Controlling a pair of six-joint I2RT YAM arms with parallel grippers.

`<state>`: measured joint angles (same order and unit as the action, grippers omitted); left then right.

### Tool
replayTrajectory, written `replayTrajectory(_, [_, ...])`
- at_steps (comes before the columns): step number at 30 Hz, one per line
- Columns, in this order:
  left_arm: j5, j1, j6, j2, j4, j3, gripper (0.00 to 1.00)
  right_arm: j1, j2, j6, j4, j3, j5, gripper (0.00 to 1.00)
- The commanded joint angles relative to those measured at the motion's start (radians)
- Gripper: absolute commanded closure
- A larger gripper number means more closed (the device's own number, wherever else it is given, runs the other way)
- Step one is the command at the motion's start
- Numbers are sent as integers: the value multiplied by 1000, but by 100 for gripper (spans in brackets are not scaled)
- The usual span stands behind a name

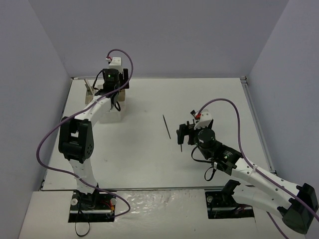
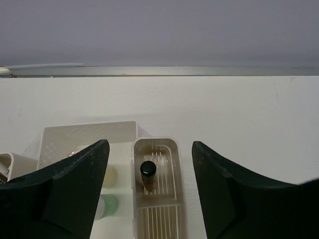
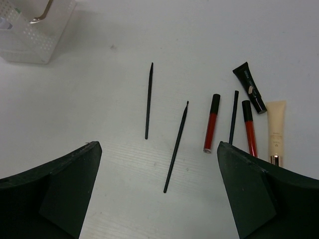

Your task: Organize the makeup

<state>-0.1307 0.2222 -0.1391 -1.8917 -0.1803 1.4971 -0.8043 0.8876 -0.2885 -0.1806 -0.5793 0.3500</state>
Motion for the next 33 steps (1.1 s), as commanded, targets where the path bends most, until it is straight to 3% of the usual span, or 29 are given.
replayTrajectory(1, [30, -7, -43, 159, 44, 72, 26, 19, -13, -82, 34, -36, 95, 7])
replayTrajectory(5, [55, -6, -93, 275, 161, 80, 18, 57, 21, -130, 87, -56, 92, 13])
replayTrajectory(10, [85, -6, -188, 475, 385, 9, 13, 174, 155, -158, 132, -106, -27, 17])
replayTrajectory(16, [238, -3, -258, 660, 569, -132, 9, 291, 327, -149, 126, -170, -136, 24])
replayTrajectory(21, [281, -1, -237, 799, 588, -337, 7, 321, 463, -123, 78, -209, -181, 32])
replayTrajectory(26, [264, -1, -223, 917, 604, -498, 4, 326, 574, -116, 49, -250, -196, 48])
replayTrajectory(33, [254, -3, -221, 996, 606, -558, 3, 330, 706, -123, 26, -275, -183, 58])
